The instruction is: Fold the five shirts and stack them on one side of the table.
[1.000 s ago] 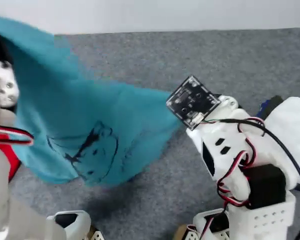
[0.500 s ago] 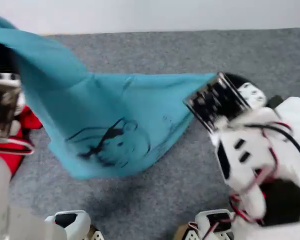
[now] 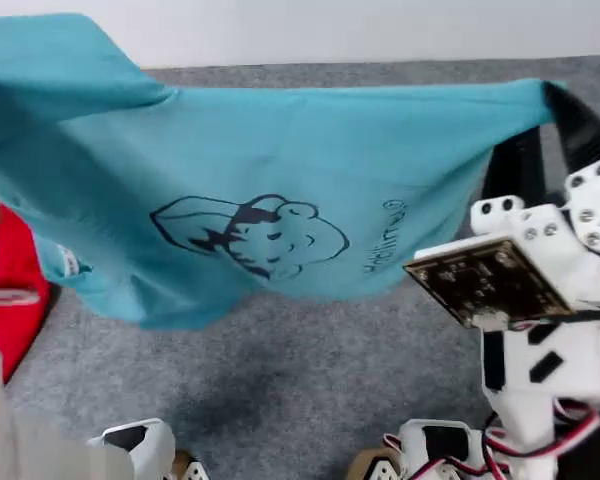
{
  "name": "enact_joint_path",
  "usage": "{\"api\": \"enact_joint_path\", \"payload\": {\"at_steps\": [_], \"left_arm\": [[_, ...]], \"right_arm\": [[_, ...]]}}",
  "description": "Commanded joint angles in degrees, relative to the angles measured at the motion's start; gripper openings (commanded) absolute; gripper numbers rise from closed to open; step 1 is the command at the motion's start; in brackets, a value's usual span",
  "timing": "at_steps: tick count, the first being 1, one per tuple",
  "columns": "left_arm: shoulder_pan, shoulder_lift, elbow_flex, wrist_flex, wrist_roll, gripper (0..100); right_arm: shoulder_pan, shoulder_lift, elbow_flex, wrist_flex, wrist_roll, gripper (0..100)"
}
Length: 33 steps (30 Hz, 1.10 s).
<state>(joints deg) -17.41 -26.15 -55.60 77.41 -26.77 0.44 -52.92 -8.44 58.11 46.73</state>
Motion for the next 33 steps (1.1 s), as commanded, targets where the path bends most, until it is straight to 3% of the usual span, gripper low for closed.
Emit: {"api": "enact_joint_path", "payload": {"at_steps": [1, 8, 21, 26, 30, 33], "left_arm": [[-0.62, -0.7, -4.88, -1.58, 0.53, 1], [-0.62, -0.7, -11.47, -0.79, 0.44, 1], [-0.44, -0.62, -32.13, 23.21, -5.19, 1], [-0.35, -0.09, -20.44, 23.03, -5.1, 1], [-0.18, 0.0, -0.92, 21.98, -5.1, 1], [-0.09, 0.0, 17.27, 16.53, -5.19, 1]], "right_arm": [[1.27, -2.59, -2.02, -1.63, 0.79, 1.0], [1.36, -7.87, -1.85, 2.51, 3.78, 1.0], [1.27, -19.03, -1.32, 18.59, 4.75, 1.0], [0.92, -17.19, 8.88, 19.03, 6.33, 1.0], [0.92, -15.34, 22.07, 10.33, 6.42, 1.0], [0.92, -13.58, 32.53, 1.1, 6.51, 1.0]]}}
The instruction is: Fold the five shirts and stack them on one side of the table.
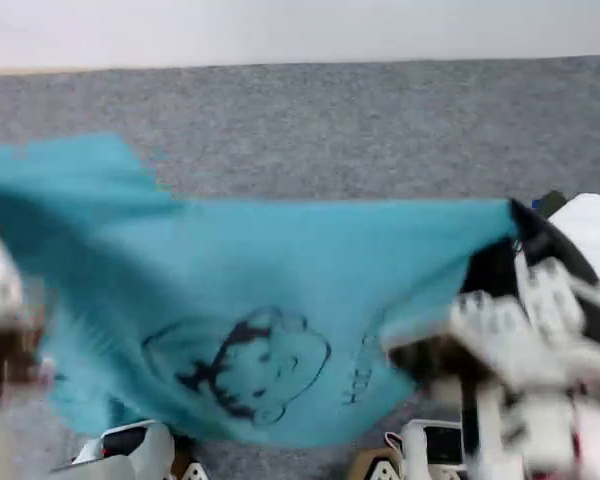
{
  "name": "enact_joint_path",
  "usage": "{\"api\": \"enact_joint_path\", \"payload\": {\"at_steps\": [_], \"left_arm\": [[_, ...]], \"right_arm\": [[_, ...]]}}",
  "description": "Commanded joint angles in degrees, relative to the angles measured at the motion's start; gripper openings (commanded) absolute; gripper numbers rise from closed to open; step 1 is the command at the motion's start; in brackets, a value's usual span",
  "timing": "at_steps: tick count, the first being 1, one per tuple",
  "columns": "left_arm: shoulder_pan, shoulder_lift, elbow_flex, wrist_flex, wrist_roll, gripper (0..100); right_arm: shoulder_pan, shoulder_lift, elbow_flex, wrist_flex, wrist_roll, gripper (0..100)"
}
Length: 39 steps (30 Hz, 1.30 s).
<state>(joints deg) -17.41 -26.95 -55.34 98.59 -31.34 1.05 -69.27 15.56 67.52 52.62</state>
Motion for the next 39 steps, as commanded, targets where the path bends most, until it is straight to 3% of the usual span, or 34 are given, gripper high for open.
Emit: {"api": "enact_joint_path", "payload": {"at_steps": [1, 7, 11, 15, 19, 25, 33, 36, 39], "left_arm": [[-0.09, 0.79, 23.25, -7.74, -0.7, 1], [-0.09, 0.79, 56.84, -36.48, -0.79, 1], [1.32, 0.88, 74.51, -56.97, -5.63, 1], [2.9, 1.14, 86.2, -73.58, -9.76, 1], [2.99, 7.65, 87.78, -85.19, -11.6, 1], [1.85, 24.18, 73.45, -88.79, -11.52, 1], [1.76, 41.67, 51.12, -88.62, -11.6, 1], [1.76, 45.54, 47.08, -88.35, -11.6, 1], [1.85, 45.89, 45.93, -82.99, -11.69, 1]], "right_arm": [[0.22, 3.47, 11.96, -11.82, 0.62, 1.0], [-2.51, 11.38, 27.6, -32.84, 4.57, 1.0], [-2.59, 20.79, 31.82, -47.78, 6.07, 1.0], [-2.51, 32.22, 31.74, -61.32, 8.35, 1.0], [-2.68, 43.47, 29.54, -74.42, 10.55, 1.0], [-2.77, 60.97, 13.63, -80.75, 10.55, 1.0], [-4.7, 81.19, -11.52, -80.57, 10.73, 1.0], [-5.05, 85.67, -15.82, -80.48, 11.08, 1.0], [-5.23, 86.55, -14.51, -80.48, 12.92, 1.0]]}}
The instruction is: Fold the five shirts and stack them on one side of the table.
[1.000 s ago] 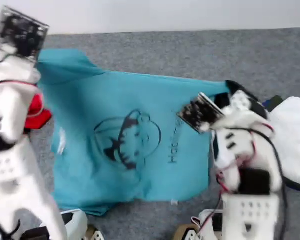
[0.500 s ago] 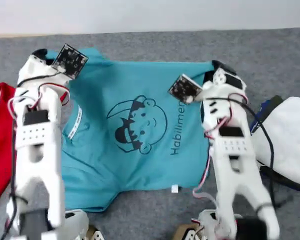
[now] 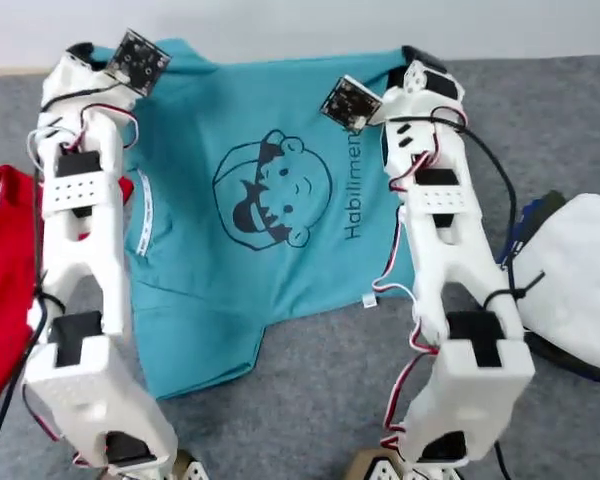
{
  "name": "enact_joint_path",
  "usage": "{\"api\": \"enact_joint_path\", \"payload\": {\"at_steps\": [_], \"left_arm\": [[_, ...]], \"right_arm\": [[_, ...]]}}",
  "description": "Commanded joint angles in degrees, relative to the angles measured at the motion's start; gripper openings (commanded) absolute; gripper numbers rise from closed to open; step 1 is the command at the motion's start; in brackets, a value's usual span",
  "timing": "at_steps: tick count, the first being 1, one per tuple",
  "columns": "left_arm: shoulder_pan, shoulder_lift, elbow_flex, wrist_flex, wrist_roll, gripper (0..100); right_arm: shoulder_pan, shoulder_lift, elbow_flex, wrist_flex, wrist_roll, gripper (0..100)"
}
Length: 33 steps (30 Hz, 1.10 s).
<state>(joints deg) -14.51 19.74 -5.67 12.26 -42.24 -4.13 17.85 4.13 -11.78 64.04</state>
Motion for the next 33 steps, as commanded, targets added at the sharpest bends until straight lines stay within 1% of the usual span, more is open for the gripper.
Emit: {"api": "enact_joint_path", "payload": {"at_steps": [1, 4, 7, 9, 11, 15, 19, 25, 28, 33], "left_arm": [[-0.97, -1.23, -3.74, 6.07, -0.79, 1], [-0.97, -3.43, -3.65, 15.21, -0.88, 1], [-1.05, -5.89, -3.65, 25.85, -3.43, 1], [-0.88, -7.38, -3.65, 33.49, -5.45, 1], [-0.79, -8.79, -3.65, 40.7, -6.77, 1], [-0.79, -11.16, -3.65, 52.84, -6.86, 1], [0.26, -13.54, -3.74, 64.44, -7.03, 1], [2.73, -17.67, -3.82, 80.62, -13.01, 1], [3.6, -18.46, -3.56, 88.0, -14.86, 1], [2.11, -20.31, 1.71, 88.26, -15.56, 1]], "right_arm": [[0.04, -0.75, -1.76, -1.19, 1.67, 1.0], [0.22, -3.47, 3.08, -1.19, 1.76, 1.0], [0.04, -8.04, 9.93, -0.92, 1.76, 1.0], [-0.04, -11.65, 14.33, 2.68, 1.76, 1.0], [-0.13, -15.43, 17.41, 8.48, 1.76, 1.0], [0.04, -21.93, 20.92, 21.32, 0.88, 1.0], [0.22, -27.03, 21.8, 32.92, -4.4, 1.0], [0.04, -32.48, 21.8, 51.03, -7.56, 1.0], [0.22, -34.33, 21.8, 58.51, -9.67, 1.0], [0.13, -35.38, 21.8, 69.67, -10.02, 1.0]]}}
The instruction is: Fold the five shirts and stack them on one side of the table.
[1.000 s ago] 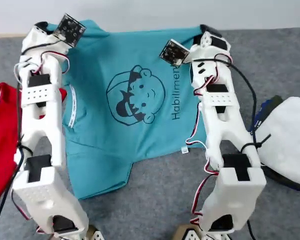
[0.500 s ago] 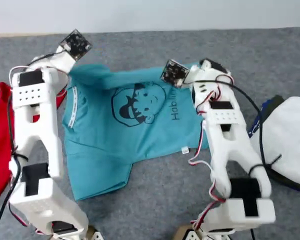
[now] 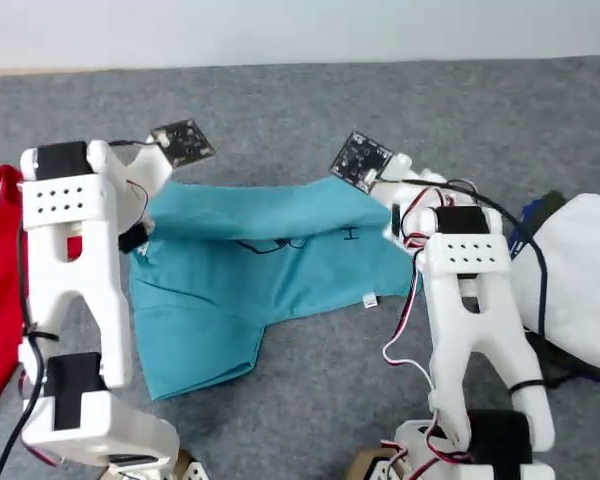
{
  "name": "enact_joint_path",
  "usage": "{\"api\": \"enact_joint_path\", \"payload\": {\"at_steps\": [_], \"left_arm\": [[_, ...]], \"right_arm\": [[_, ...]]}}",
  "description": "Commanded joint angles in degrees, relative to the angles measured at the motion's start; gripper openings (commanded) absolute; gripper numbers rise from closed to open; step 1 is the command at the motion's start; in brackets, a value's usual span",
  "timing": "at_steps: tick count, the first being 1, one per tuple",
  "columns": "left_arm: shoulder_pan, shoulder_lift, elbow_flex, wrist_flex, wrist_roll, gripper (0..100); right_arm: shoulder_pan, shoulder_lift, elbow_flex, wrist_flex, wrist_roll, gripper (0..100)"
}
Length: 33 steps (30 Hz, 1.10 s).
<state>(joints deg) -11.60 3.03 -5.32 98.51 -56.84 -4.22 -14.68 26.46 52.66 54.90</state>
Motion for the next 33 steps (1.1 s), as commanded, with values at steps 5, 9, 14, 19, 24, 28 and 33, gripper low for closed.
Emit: {"api": "enact_joint_path", "payload": {"at_steps": [5, 9, 14, 19, 24, 28, 33], "left_arm": [[-1.14, -7.47, 11.03, 2.02, -4.4, 1], [-0.88, -12.4, 20.53, 2.02, -5.8, 1], [-1.05, -17.93, 30.29, 2.02, -8.18, 1], [-1.05, -21.1, 36.88, 2.02, -10.02, 1], [-2.37, -21.71, 40.04, 2.02, -11.6, 1], [-4.13, -21.36, 40.04, 2.02, -13.19, 3], [-6.07, -21.71, 39.6, 1.76, -12.84, 10]], "right_arm": [[0.31, -2.68, -0.44, 12.88, -0.88, 1.0], [0.31, -2.68, -0.44, 17.01, -0.88, 1.0], [0.22, -2.51, 2.46, 16.22, -0.88, 1.0], [0.4, -2.51, 6.33, 13.41, -0.7, 1.0], [0.4, -3.03, 8.18, 13.67, -0.7, 1.0], [1.63, -3.03, 8.26, 13.41, -0.62, 1.0], [3.82, -3.03, 8.09, 13.49, -0.7, 8.8]]}}
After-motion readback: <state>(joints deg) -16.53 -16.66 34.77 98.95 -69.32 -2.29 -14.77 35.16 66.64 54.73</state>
